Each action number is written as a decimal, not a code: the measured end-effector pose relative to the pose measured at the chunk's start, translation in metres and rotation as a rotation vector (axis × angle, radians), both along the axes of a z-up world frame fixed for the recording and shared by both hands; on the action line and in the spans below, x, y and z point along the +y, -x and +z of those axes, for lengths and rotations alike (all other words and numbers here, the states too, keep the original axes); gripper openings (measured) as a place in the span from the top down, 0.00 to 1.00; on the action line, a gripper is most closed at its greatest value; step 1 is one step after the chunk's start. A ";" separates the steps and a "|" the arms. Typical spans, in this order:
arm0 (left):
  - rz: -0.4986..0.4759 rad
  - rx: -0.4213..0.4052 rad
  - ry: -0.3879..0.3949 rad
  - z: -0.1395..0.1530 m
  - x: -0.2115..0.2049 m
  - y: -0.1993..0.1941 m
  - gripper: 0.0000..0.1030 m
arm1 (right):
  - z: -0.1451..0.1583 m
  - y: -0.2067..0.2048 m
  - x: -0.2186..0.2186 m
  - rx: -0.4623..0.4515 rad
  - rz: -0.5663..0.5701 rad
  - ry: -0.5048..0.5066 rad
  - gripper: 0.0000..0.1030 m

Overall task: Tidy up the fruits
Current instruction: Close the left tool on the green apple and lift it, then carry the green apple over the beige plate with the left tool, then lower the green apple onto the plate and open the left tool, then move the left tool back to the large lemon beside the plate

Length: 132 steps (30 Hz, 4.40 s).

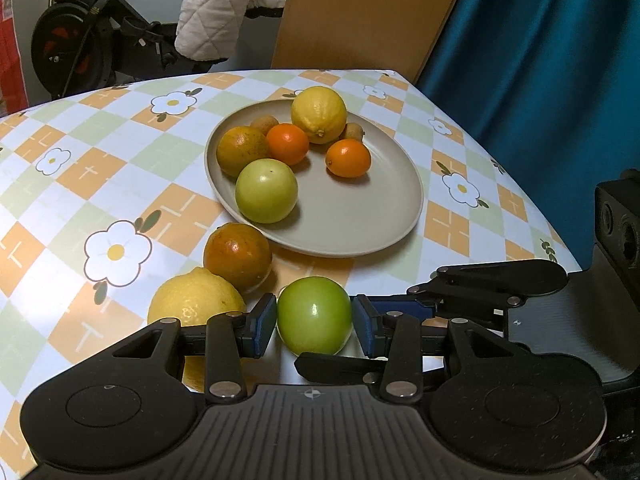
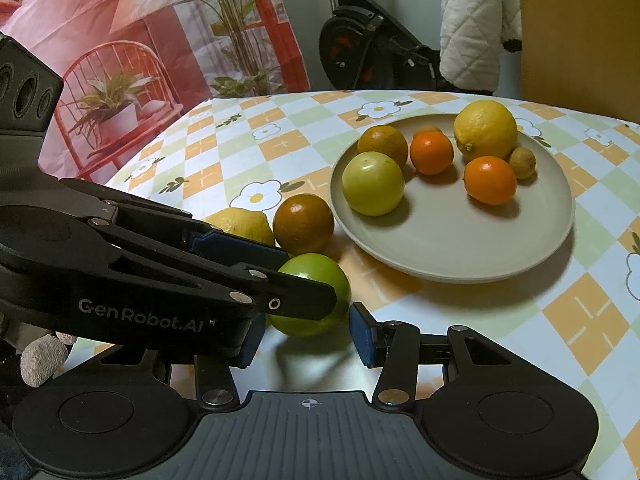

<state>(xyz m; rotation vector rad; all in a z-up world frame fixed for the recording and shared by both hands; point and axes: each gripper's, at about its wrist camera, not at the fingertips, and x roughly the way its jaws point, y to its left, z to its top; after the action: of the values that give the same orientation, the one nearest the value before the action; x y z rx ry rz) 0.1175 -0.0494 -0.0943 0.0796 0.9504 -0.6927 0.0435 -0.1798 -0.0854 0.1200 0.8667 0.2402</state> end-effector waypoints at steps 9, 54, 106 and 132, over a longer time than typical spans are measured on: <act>0.007 0.002 0.009 -0.005 -0.003 -0.002 0.53 | -0.003 -0.001 -0.003 -0.001 -0.018 -0.013 0.58; -0.030 -0.060 0.032 0.020 -0.062 -0.050 0.55 | 0.024 -0.037 -0.056 -0.147 -0.106 0.074 0.58; 0.033 -0.139 0.018 0.045 -0.048 -0.058 0.55 | 0.029 -0.055 -0.064 -0.156 -0.164 0.097 0.57; 0.095 -0.132 0.038 0.053 0.048 -0.026 0.54 | 0.039 -0.025 0.003 -0.147 -0.060 0.081 0.57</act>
<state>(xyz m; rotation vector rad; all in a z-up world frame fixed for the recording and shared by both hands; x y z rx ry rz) 0.1431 -0.0011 -0.0417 0.0452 0.8090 -0.6100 0.0689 -0.1768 -0.0468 0.0517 0.7244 0.1559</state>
